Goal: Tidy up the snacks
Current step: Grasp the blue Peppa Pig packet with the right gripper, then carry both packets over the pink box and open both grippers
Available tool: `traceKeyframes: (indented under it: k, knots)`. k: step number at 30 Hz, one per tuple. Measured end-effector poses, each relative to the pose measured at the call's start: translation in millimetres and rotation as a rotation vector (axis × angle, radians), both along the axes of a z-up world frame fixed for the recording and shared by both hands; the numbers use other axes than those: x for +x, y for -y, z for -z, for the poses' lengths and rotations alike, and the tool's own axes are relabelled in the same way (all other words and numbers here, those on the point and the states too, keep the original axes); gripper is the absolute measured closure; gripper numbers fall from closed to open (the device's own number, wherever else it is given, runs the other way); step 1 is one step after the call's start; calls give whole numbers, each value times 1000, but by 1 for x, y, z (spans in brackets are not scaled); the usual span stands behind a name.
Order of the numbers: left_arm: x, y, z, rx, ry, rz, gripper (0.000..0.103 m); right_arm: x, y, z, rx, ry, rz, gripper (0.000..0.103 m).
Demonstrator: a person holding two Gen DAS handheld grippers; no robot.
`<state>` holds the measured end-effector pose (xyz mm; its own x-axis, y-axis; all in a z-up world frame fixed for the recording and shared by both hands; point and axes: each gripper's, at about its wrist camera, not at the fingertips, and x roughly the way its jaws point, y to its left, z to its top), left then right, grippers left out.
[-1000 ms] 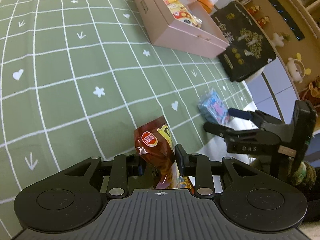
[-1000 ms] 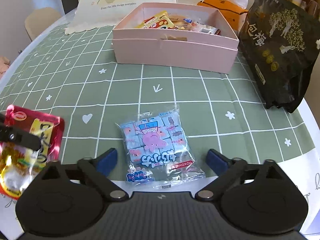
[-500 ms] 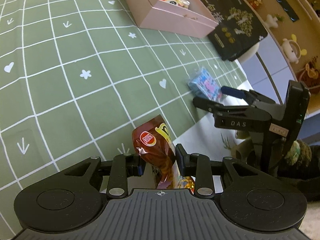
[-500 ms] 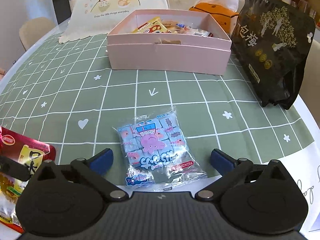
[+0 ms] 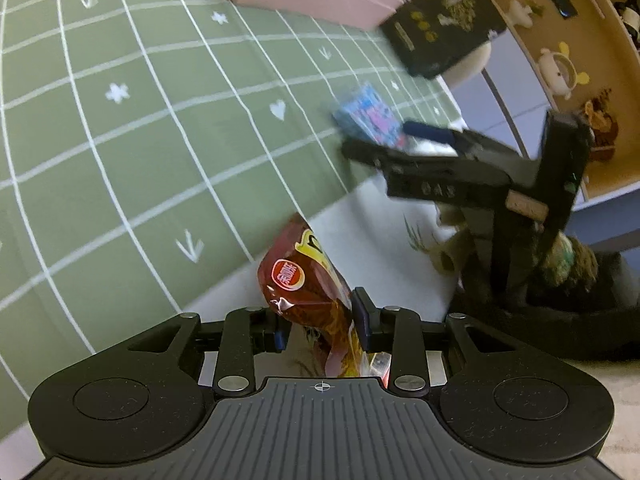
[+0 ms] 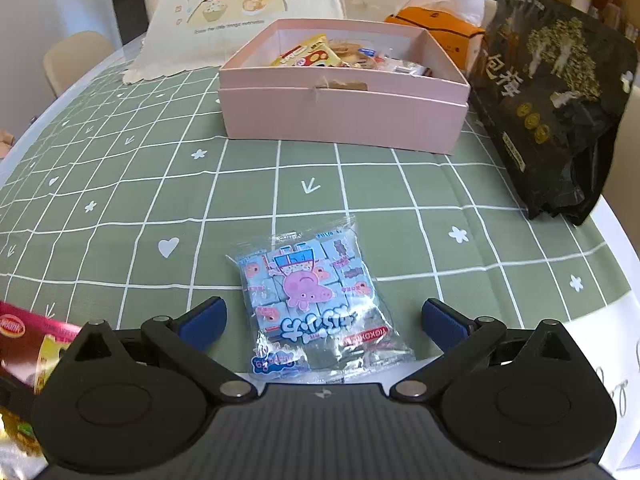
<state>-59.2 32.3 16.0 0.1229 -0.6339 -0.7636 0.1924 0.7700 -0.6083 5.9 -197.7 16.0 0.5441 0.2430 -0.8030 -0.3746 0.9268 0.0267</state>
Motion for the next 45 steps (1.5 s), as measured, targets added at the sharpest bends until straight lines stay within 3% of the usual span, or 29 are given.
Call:
traceKeyframes:
  k: [5,10,17,24,30,35,40,45]
  knots:
    - [-7,9,0,8,1,25,66,3,-2,0,-3,-3,-9,0]
    - [-4,7,-4,38,51,-58,68,-1,-1,-3,4,3,-24,7]
    - [22,8,4,-30,53,-166,71,8,-10,-5,1,-5,-31,13]
    - [40,18,-3,26,141,-238,70,-2,-9,-7,3,3,-59,22]
    - [64,15,4,-28,116,-307,70,-7,-6,-6,8,17,-67,22]
    - [75,20,10,-65,78,-281,76,-9,-5,-5,8,21,-77,22]
    - [74,29,6,-31,74,-215,76,-7,-5,-6,6,10,-89,22]
    - [73,30,5,-4,72,-214,77,-1,-1,-12,11,-17,-78,42]
